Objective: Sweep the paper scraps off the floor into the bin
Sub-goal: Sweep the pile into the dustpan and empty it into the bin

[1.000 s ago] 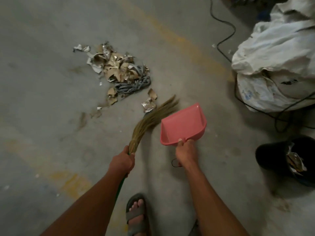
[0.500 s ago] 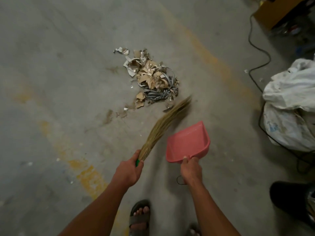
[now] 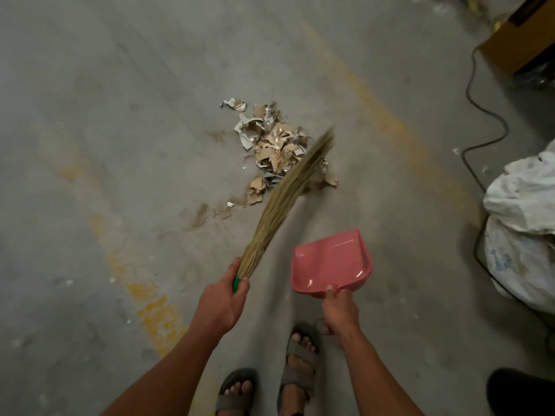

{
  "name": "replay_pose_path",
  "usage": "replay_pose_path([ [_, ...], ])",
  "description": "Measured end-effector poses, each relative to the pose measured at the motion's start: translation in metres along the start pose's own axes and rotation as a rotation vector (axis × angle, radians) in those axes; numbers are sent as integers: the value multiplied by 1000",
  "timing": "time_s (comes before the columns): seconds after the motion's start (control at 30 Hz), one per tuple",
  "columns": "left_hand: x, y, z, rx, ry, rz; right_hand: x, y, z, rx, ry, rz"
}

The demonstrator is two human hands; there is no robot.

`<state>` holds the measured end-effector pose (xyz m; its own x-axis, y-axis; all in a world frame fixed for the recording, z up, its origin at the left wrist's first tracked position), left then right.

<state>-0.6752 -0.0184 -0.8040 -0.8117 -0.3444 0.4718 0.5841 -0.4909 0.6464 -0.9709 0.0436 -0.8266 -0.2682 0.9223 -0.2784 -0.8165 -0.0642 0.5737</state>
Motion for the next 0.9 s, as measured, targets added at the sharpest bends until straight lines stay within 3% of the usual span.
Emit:
replay_pose_path([
  [0.17, 43, 3, -39, 94, 89, 73, -17, 20, -23, -30, 83, -89],
  [0.47, 92, 24, -131, 185, 165, 182, -47, 23, -81, -132, 6, -208],
  [0.63, 106, 40, -184, 163, 150, 170, -72, -8, -110, -241, -41, -260],
  [0.9, 121, 50, -284, 64, 93, 159, -116, -51, -173, -209, -117, -302],
])
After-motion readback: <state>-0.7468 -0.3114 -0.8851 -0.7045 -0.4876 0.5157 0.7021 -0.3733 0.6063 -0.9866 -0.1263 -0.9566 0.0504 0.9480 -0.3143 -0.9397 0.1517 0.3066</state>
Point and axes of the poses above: each hand's wrist, its own z-axis away from the middle knuckle, its own y-axis out of the back of the hand, x = y × z, the point moved 7 cm from there along -z, towards the middle knuckle
